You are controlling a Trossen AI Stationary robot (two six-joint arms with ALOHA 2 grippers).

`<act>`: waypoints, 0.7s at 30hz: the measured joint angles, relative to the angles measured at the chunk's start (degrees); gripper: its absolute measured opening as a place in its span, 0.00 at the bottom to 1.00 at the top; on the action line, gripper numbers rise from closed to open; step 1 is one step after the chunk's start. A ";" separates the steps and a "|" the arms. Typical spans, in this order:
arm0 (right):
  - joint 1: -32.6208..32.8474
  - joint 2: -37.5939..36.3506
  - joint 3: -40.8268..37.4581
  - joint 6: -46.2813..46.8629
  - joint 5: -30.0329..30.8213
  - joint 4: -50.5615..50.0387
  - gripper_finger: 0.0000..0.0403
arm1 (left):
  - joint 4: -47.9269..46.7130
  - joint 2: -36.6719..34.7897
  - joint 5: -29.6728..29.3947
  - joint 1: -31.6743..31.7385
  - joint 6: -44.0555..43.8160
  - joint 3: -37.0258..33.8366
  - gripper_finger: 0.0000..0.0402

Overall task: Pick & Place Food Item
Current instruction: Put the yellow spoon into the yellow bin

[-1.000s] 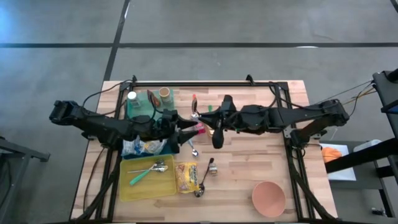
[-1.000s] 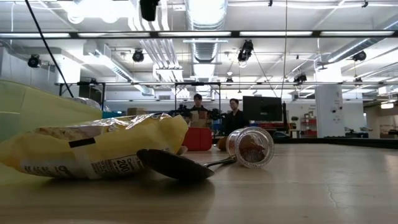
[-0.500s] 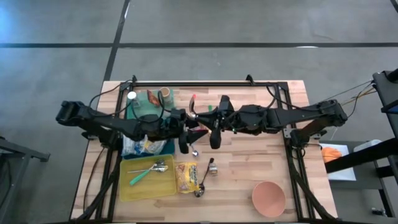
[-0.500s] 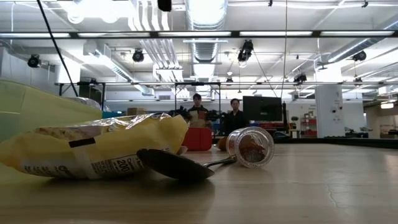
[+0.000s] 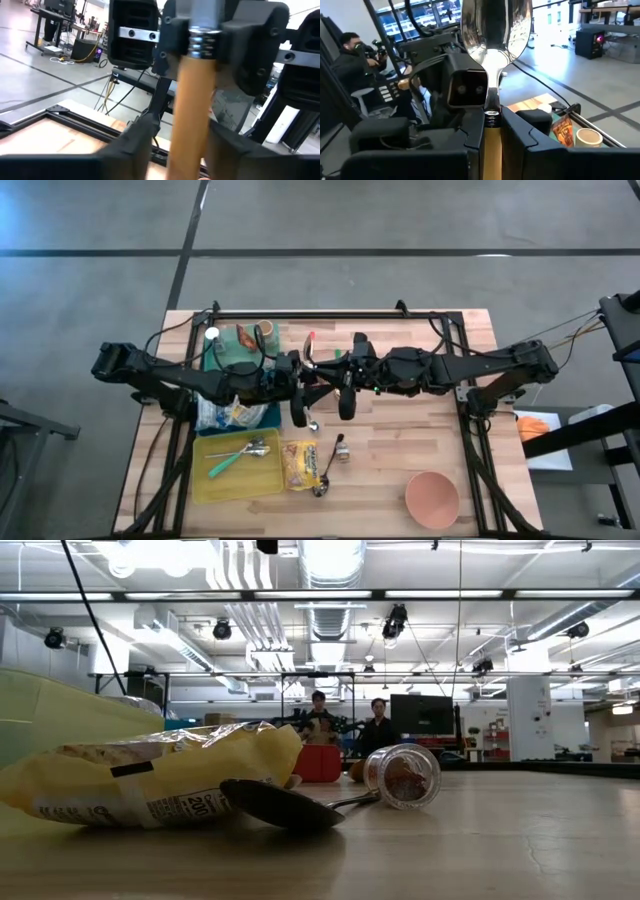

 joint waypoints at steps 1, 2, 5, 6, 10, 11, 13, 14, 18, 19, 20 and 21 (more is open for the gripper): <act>0.00 0.00 0.00 -0.19 -0.36 -0.11 0.08 | -0.39 0.00 0.09 0.00 0.06 0.00 0.30; 0.00 0.00 -0.01 -0.35 -0.41 -0.28 0.08 | -0.59 0.00 0.24 0.00 0.09 0.00 0.24; -0.07 0.00 -0.11 -0.25 -0.40 -0.39 0.08 | -0.89 -0.02 0.92 0.00 0.11 0.00 0.14; -0.07 0.00 -0.11 -0.28 -0.38 -0.46 0.08 | -0.89 -0.02 1.15 0.00 0.11 0.00 0.14; -0.05 -0.02 -0.11 -0.31 -0.52 -0.52 0.07 | -1.09 -0.09 1.55 0.00 0.02 0.00 0.06; -0.02 -0.02 -0.11 -0.34 -0.65 -0.52 0.09 | -1.17 -0.20 1.74 -0.04 -0.14 -0.02 0.06; -0.02 -0.02 -0.11 -0.41 -0.65 -0.51 0.14 | -1.54 -0.35 2.39 -0.04 -1.32 -0.02 0.06; -0.02 -0.02 -0.11 -0.41 -0.65 -0.57 0.16 | -2.22 -0.61 2.59 -0.04 -2.03 -0.02 0.06; -0.15 -0.11 -0.11 -0.81 -0.63 -0.52 0.26 | -7.86 -2.28 3.08 -0.04 -6.11 -0.07 0.06; -0.16 -0.11 -0.11 -0.87 -0.63 -0.56 0.28 | -9.91 -2.83 3.38 -0.04 -7.54 -0.09 0.06; -0.23 -0.13 -0.11 -1.05 -0.63 -0.77 0.31 | -12.26 -3.60 3.54 -0.04 -8.99 -0.09 0.06; -0.28 -0.32 -0.11 -1.46 -0.63 -1.18 0.33 | -15.35 -4.70 3.64 -0.11 -10.46 -0.09 0.06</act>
